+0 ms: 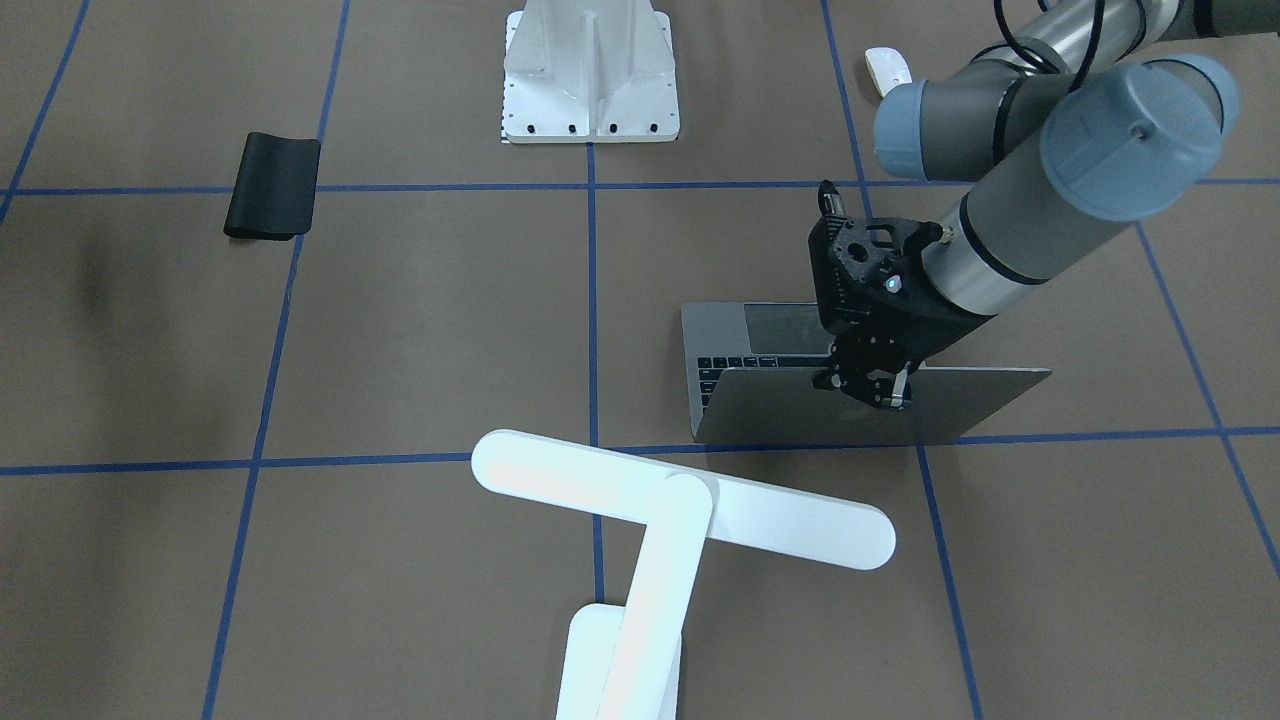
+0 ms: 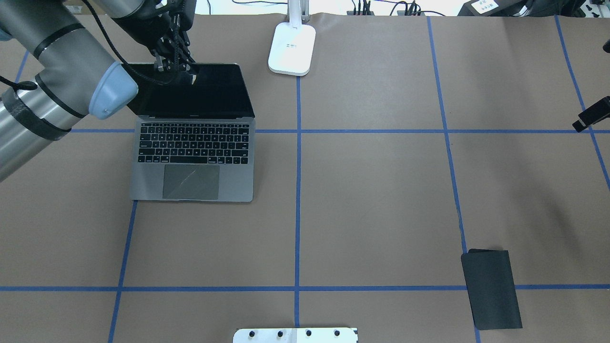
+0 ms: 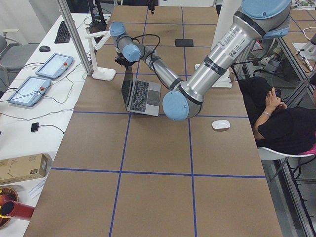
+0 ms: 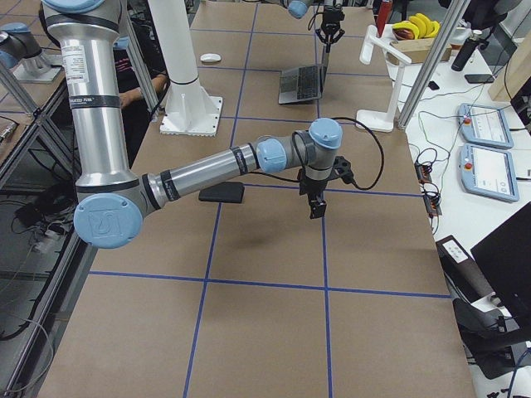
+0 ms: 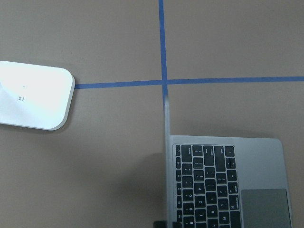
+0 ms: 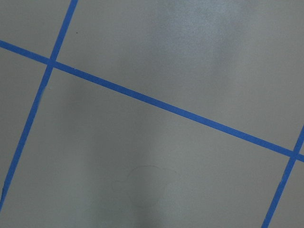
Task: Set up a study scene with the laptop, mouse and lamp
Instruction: 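Slide the grey laptop farther toward the lamp with the left gripper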
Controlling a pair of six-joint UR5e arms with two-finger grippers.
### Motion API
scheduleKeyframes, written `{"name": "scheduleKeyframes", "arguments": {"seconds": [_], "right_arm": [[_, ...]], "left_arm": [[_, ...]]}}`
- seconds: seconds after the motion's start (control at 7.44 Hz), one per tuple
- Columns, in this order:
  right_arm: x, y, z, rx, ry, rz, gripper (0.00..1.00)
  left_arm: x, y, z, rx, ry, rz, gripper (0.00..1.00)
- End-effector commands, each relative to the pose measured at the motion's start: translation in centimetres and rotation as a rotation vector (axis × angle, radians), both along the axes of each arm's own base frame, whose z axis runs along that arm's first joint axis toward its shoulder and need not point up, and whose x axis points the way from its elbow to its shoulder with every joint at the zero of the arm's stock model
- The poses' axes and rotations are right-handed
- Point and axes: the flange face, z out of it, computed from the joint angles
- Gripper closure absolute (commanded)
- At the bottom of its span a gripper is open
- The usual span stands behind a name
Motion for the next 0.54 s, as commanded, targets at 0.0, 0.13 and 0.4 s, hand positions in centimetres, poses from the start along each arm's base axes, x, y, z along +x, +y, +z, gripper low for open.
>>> {"name": "scheduleKeyframes", "arguments": {"seconds": [0.0,0.13,0.4], "right_arm": [[0.02,0.01,-0.07,0.001,0.000,0.000,0.00],[-0.08,-0.04,-0.07,0.001,0.000,-0.001,0.00],[-0.07,-0.01,-0.22,0.003,-0.001,0.000,0.00]], "left_arm": [[1.58,-2.55,-0.99,-0.003,-0.021,-0.013,0.87],[1.60,-2.85,-1.30,-0.002,-0.024,-0.018,0.87],[1.76,-3.11,-1.54,-0.003,-0.024,-0.019,0.86]]}}
